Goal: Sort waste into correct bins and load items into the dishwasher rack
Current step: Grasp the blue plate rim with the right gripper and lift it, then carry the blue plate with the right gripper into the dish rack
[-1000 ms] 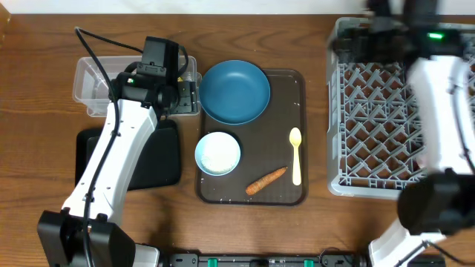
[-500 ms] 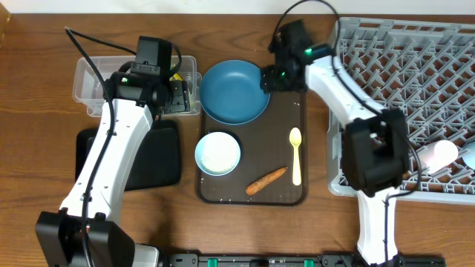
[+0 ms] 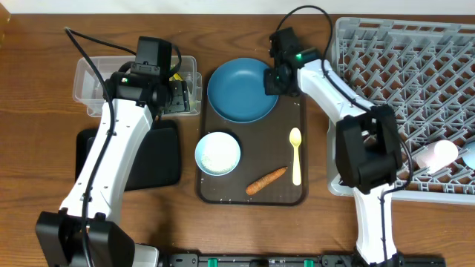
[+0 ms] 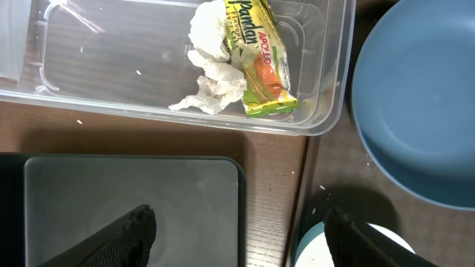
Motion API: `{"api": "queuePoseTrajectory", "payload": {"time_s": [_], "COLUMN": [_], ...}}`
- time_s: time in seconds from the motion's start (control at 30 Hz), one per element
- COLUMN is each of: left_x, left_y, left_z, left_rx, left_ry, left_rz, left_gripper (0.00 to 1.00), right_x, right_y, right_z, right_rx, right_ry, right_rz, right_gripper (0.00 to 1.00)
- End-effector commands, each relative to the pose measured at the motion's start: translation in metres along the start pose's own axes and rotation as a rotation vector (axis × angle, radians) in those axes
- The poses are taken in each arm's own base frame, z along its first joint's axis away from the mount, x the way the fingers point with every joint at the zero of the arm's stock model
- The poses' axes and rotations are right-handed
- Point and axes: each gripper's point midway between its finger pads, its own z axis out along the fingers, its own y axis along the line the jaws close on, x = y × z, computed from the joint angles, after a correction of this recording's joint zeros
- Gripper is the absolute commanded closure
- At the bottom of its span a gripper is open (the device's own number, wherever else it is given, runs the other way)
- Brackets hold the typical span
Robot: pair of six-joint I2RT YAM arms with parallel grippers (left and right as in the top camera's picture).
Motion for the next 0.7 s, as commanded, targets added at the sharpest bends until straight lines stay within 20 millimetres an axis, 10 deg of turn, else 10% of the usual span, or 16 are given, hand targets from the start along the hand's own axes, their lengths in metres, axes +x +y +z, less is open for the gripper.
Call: {"api": "queuePoseTrajectory", "payload": {"time_s": [0.0, 0.13, 0.4, 0.67], "left_x": [-0.004, -0.004, -0.004, -0.004], "left_y": [0.003, 0.004, 0.003, 0.003], "left_z": [-0.003, -0.003, -0.003, -0.003], "left_rx": [-0.011, -0.012, -0.011, -0.011], "left_ry": [-0.013, -0.013, -0.014, -0.016], "left_rz": [-0.018, -0.018, -0.018, -0.018], "left_gripper": [0.25, 0.25, 0.25, 0.25], "right_x": [-0.045, -0.074, -0.104, -0.093], "right_y": [-0.028, -0.059, -0.202, -0.309], "right_z": [-0.060, -0.128, -0.277, -0.351], "right_rx": [0.055, 0.109, 0.736, 1.147], "right_ry": [-0.151, -0.285, -0.490, -0.422], "right_rz": [-0.017, -0.058, -0.126, -0.087], "right_gripper": [0.99, 0.99, 0.99, 0.99]}}
